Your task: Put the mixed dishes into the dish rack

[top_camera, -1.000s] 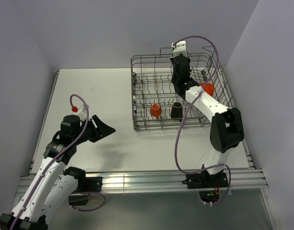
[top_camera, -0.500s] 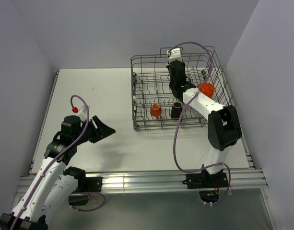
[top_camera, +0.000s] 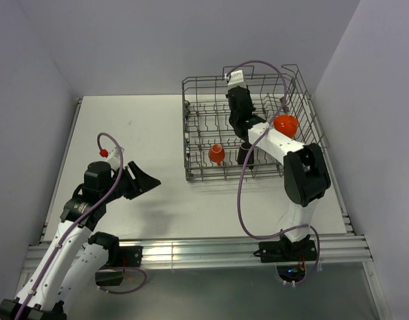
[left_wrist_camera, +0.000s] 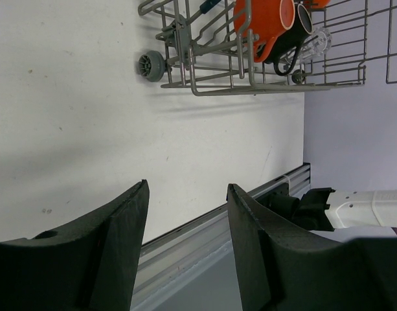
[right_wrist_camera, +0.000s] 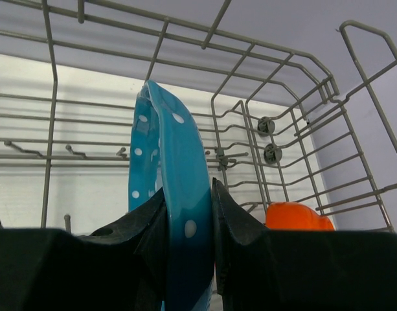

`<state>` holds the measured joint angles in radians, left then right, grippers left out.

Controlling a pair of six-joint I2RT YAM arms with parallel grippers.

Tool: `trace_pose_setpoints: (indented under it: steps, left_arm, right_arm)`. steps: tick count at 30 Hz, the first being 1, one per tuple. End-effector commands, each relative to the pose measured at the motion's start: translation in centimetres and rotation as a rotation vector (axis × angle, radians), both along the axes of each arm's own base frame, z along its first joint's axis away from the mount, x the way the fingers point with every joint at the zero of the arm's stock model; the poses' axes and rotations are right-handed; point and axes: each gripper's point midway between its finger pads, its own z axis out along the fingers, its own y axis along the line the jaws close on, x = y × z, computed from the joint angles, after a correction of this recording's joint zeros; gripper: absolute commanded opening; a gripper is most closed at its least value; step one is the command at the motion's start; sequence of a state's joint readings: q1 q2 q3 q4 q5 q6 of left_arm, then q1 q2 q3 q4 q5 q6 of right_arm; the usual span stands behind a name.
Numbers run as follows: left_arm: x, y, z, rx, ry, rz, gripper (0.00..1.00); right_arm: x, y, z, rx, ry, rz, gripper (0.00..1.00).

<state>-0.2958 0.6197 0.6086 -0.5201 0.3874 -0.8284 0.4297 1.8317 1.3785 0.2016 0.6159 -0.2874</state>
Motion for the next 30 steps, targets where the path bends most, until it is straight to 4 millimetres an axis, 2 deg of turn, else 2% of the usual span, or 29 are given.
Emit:
trace_pose_setpoints:
  steps: [1,8,13,19,20,22,23,30]
  left_arm:
    - [0.0,-0.2,0.7,-0.009,-0.033,-0.016,0.57]
    - [0.0,-0.2,0.5,-0.003,-0.029,-0.017,0.58]
    - [-0.1,-0.1,0.5,-0.004,-0.030,-0.018,0.58]
    - [-0.2,-0.1,0.6,-0.008,-0.031,-0.018,0.58]
    - [-0.2,-0.2,0.7,-0.011,-0.034,-0.018,0.58]
    - [-0.1,-0.2,0.8,-0.012,-0.034,-0.020,0.58]
    - [-0.1,-0.2,0.9,-0.010,-0.036,-0.021,0.58]
    - [-0.2,-0.2,0.5,-0.010,-0.029,-0.022,0.58]
  right_arm:
    - [1.6,0.9,4.5,0.060,-0.130,-0.018,0.00]
    - [2.7,1.7,4.0,0.064,-0.107,-0.009,0.00]
    - [3.3,2.1,3.4,0.062,-0.083,0.000,0.13]
    - [3.8,2.5,2.6,0.063,-0.056,0.004,0.22]
    - [3.7,2.6,2.6,0.071,-0.055,0.009,0.28]
    - [3.7,2.8,2.4,0.071,-0.051,0.011,0.34]
    - [3.7,2.8,2.2,0.068,-0.048,0.012,0.41]
    - [3.5,3.7,1.8,0.056,-0.038,0.035,0.52]
